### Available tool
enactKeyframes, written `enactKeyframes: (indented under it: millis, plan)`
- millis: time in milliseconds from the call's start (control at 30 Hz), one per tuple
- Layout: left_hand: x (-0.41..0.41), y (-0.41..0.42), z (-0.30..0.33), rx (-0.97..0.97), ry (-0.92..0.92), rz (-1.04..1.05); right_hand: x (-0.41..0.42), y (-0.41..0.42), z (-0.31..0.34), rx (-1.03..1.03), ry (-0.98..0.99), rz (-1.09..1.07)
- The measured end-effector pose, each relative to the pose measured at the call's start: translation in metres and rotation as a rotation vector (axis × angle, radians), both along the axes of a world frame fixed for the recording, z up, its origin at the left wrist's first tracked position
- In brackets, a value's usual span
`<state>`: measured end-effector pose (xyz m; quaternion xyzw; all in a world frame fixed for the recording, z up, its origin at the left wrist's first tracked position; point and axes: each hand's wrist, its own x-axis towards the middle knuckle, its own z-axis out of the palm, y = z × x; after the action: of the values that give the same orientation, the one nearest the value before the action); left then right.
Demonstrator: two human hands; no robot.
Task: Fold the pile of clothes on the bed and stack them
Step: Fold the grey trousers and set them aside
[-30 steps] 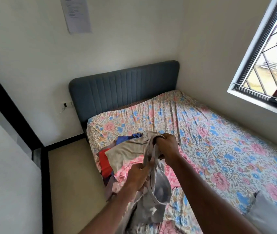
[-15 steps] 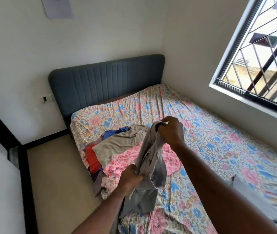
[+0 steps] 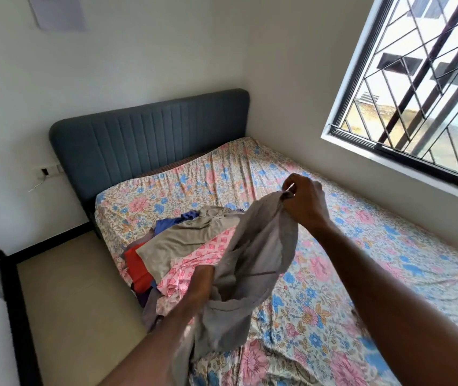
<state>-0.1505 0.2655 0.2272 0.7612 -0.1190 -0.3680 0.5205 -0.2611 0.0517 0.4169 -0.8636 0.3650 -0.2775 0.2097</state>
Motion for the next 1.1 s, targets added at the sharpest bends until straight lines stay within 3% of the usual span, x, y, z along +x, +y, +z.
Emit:
enactKeyframes:
  millis: [67,167,233,367,467,567,667,767,867,933,1033,1100]
  plan:
    - [0.011,0.013,0.003,-0.070,-0.027,-0.070,-0.009,-0.013,-0.003,-0.084,0.038,-0.030]
    - [0.025,0.025,0.018,-0.017,-0.322,-0.166,-0.019,-0.030,-0.010,-0.152,0.098,-0.068]
    - [0.042,0.032,0.031,0.053,-0.463,-0.116,-0.027,-0.042,-0.012,-0.198,0.156,-0.088]
    - [0.080,0.048,0.061,0.140,-0.539,0.003,-0.045,-0.048,-0.013,-0.287,0.504,-0.034]
    - [0.099,0.049,0.081,0.208,-0.672,-0.052,-0.044,-0.038,-0.020,-0.178,0.647,0.025]
    - [0.110,0.050,0.097,0.222,-0.672,-0.134,-0.034,-0.037,-0.026,0.216,0.336,-0.072]
    - [0.111,0.057,0.111,0.084,-0.302,-0.181,-0.032,-0.042,-0.031,0.554,-0.037,-0.202]
    - [0.111,0.063,0.123,0.022,-0.070,-0.263,-0.026,-0.044,-0.033,0.606,-0.209,-0.279]
    - [0.113,0.067,0.135,-0.021,0.029,-0.267,-0.023,-0.043,-0.027,0.588,-0.279,-0.303]
    - [0.121,0.070,0.138,0.034,-0.098,-0.202,-0.026,-0.046,-0.021,0.479,-0.162,-0.241]
    - [0.137,0.072,0.135,0.217,-0.650,-0.122,-0.031,-0.047,-0.016,0.252,0.209,-0.037]
    - [0.140,0.071,0.135,0.281,-0.860,-0.077,-0.031,-0.042,-0.019,0.216,0.334,0.035]
